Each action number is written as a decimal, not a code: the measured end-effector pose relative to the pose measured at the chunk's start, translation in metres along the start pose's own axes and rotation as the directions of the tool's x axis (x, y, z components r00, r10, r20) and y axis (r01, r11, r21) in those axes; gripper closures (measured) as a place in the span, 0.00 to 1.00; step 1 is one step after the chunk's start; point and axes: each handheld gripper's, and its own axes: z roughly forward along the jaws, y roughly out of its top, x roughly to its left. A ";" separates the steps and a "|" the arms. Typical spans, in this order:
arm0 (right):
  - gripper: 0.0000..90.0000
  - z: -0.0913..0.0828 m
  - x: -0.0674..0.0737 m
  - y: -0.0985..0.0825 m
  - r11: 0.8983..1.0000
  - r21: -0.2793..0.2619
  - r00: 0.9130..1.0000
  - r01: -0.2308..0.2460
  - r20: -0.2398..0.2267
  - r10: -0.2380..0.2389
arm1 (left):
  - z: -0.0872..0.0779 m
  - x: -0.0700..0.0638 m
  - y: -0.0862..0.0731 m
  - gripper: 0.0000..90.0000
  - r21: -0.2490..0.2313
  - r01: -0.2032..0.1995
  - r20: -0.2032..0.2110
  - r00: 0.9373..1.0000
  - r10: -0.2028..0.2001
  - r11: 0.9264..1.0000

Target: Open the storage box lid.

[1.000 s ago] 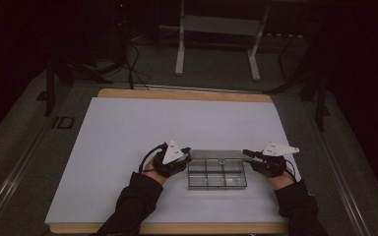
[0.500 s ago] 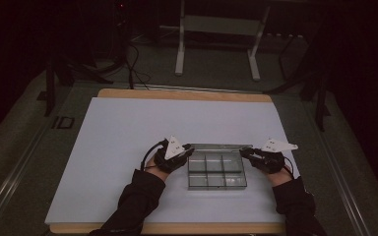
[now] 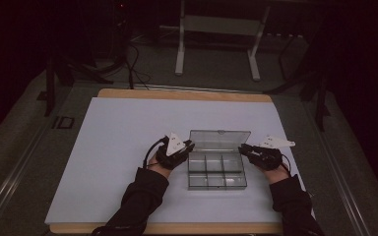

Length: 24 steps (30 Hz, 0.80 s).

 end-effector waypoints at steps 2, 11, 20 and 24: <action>0.84 0.001 -0.001 0.000 1.000 -0.001 1.000 -0.015 0.000 0.015 | 0.001 0.000 0.000 0.88 -0.001 0.013 -0.006 1.000 -0.013 1.000; 0.85 0.005 0.000 0.001 1.000 0.006 0.999 -0.029 0.027 0.029 | 0.007 0.002 0.000 0.86 -0.006 0.064 -0.026 0.998 -0.064 0.998; 0.84 0.011 0.000 0.003 0.999 0.018 0.997 -0.047 0.054 0.046 | 0.014 0.004 0.001 0.81 0.004 0.102 -0.042 0.994 -0.102 0.995; 0.82 0.014 -0.001 0.003 0.998 0.022 0.996 -0.066 0.056 0.064 | 0.018 0.004 0.001 0.78 0.012 0.114 -0.044 0.993 -0.113 0.993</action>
